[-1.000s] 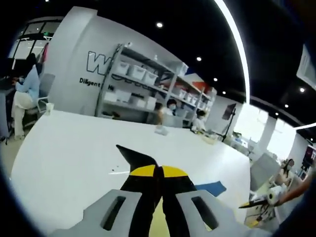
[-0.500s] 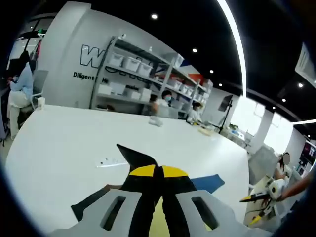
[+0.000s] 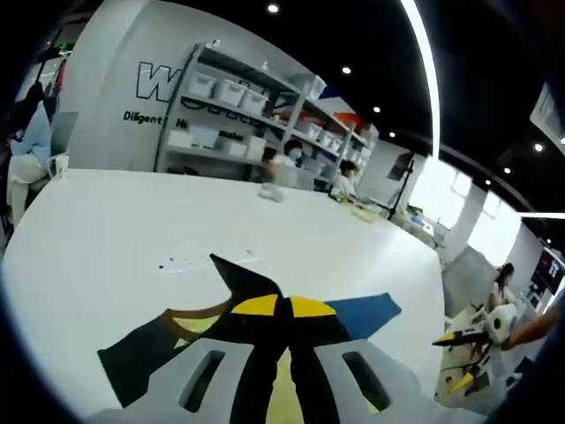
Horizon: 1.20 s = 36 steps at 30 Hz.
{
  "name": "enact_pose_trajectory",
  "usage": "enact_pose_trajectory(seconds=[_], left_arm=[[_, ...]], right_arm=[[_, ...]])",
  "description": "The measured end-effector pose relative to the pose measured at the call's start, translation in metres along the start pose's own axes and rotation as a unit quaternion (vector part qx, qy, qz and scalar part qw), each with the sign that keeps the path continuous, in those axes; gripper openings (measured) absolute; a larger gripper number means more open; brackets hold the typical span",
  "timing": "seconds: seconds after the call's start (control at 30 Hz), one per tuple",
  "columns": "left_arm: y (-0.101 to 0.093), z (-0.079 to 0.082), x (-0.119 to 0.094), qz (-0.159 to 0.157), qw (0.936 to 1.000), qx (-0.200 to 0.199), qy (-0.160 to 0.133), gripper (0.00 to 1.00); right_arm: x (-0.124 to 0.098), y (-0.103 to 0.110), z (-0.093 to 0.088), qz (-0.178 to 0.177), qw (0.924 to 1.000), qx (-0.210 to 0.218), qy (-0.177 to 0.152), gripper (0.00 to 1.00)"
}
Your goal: Fold the garment on the visible template until the final outline fits inside the template.
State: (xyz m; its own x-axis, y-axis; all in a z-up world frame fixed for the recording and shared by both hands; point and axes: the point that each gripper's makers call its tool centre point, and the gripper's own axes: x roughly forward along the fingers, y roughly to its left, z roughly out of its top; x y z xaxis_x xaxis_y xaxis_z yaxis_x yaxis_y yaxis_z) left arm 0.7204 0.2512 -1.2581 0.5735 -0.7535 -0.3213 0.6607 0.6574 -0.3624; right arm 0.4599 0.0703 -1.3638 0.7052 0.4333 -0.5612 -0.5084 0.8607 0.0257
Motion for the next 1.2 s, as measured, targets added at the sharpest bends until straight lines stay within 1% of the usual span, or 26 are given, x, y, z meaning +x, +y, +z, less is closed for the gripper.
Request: enact_pose_trajectory(seconds=[0.13, 0.3, 0.5, 0.63, 0.73, 0.8, 0.83, 0.9, 0.97, 1.03, 1.2], left_arm=[[-0.007, -0.011, 0.011, -0.005, 0.9999, 0.006, 0.013, 0.0], [-0.015, -0.029, 0.021, -0.013, 0.9991, 0.017, 0.037, 0.0], [-0.019, -0.043, 0.031, -0.017, 0.9979, 0.02, 0.059, 0.0], [-0.028, -0.059, 0.042, -0.026, 0.996, 0.026, 0.082, 0.0], [-0.033, -0.067, 0.049, -0.028, 0.9949, 0.034, 0.091, 0.0], [-0.032, -0.076, 0.056, -0.028, 0.9937, 0.039, 0.101, 0.0], [-0.028, -0.082, 0.06, -0.023, 0.9925, 0.044, 0.112, 0.0], [-0.023, -0.089, 0.066, -0.017, 0.9913, 0.047, 0.121, 0.0], [-0.02, -0.092, 0.069, -0.013, 0.9913, 0.042, 0.124, 0.0], [-0.021, -0.097, 0.072, -0.014, 0.9907, 0.038, 0.13, 0.0], [-0.024, -0.103, 0.076, -0.016, 0.9894, 0.048, 0.136, 0.0]], right_arm=[[-0.001, -0.003, -0.001, -0.004, 1.0, 0.005, -0.001, 0.77], [-0.003, -0.006, -0.002, -0.007, 0.9999, 0.011, -0.004, 0.77], [-0.005, -0.011, -0.004, -0.011, 0.9998, 0.015, -0.005, 0.77], [-0.006, -0.015, -0.005, -0.015, 0.9997, 0.021, -0.006, 0.77], [-0.006, -0.018, -0.007, -0.017, 0.9996, 0.023, -0.006, 0.77], [-0.006, -0.02, -0.009, -0.018, 0.9995, 0.026, -0.005, 0.77], [-0.007, -0.02, -0.01, -0.019, 0.9994, 0.027, -0.005, 0.77], [-0.007, -0.021, -0.012, -0.019, 0.9993, 0.031, -0.004, 0.77], [-0.007, -0.022, -0.014, -0.021, 0.9993, 0.031, -0.004, 0.76], [-0.008, -0.024, -0.016, -0.022, 0.9991, 0.037, -0.004, 0.76], [-0.007, -0.025, -0.019, -0.023, 0.9988, 0.042, -0.003, 0.76]])
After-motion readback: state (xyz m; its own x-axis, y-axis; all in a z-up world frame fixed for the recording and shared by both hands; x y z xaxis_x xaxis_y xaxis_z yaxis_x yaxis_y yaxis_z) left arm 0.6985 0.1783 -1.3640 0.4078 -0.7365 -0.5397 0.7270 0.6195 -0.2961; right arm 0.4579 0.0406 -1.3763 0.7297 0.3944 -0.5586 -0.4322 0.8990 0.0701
